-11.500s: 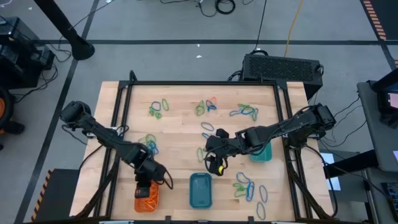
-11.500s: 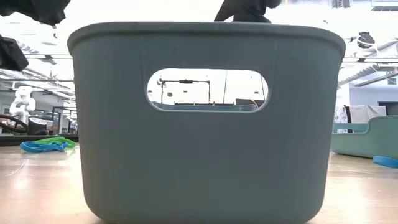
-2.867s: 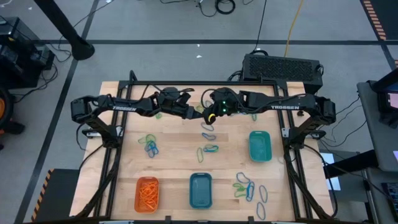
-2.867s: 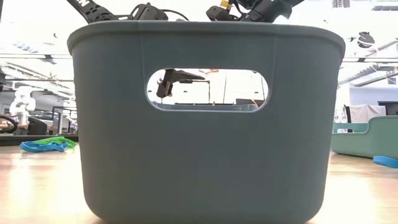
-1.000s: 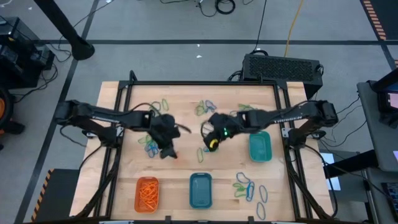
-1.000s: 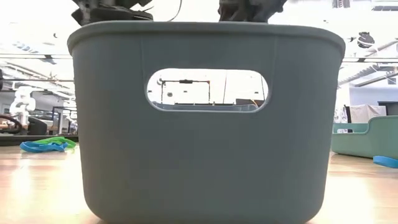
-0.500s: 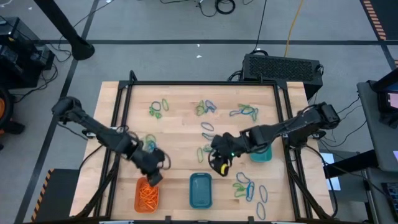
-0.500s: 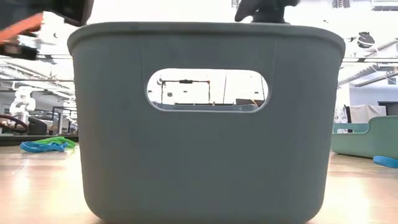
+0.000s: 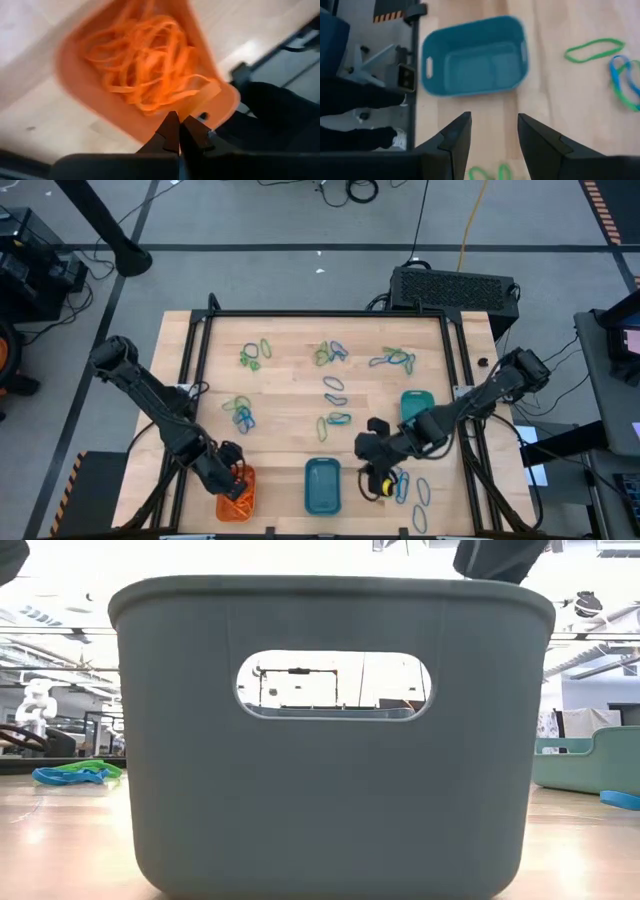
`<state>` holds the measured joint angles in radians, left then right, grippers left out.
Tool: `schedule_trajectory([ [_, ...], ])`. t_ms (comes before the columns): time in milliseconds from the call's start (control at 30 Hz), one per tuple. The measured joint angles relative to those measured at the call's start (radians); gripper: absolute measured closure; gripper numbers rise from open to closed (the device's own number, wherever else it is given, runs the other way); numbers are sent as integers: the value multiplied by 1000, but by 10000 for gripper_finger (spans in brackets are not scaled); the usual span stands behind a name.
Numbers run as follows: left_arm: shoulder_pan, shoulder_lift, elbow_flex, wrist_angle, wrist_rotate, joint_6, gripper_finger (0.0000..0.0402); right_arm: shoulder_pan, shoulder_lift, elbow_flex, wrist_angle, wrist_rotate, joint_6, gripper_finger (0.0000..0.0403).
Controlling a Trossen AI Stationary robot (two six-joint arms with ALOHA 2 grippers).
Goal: Sort rubber bands into baskets
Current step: Put the orange rubber band into the orange bin, then put the blue rubber band into the blue bin
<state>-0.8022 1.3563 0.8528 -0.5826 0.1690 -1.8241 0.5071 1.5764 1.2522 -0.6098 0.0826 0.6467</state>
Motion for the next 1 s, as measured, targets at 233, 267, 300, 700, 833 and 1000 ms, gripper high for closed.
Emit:
schedule_trajectory([
  [233, 1, 0, 0, -65, -13, 90, 369, 71, 0, 0, -22, 28, 114, 250],
  [267, 1, 0, 0, -64, -15, 112, 365, 81, 0, 0, -28, 28, 136, 250],
  [300, 1, 0, 0, -63, -16, 126, 360, 90, 0, 0, -36, 27, 158, 250],
  [700, 1, 0, 0, -56, -2, 288, 273, 149, 0, 0, -108, 22, 424, 250],
  [833, 6, 0, 0, -55, 6, 324, 255, 150, 0, 0, -108, 21, 477, 250],
  [1000, 40, -1, 0, -55, 13, 457, 251, 150, 0, 0, -108, 16, 521, 250],
])
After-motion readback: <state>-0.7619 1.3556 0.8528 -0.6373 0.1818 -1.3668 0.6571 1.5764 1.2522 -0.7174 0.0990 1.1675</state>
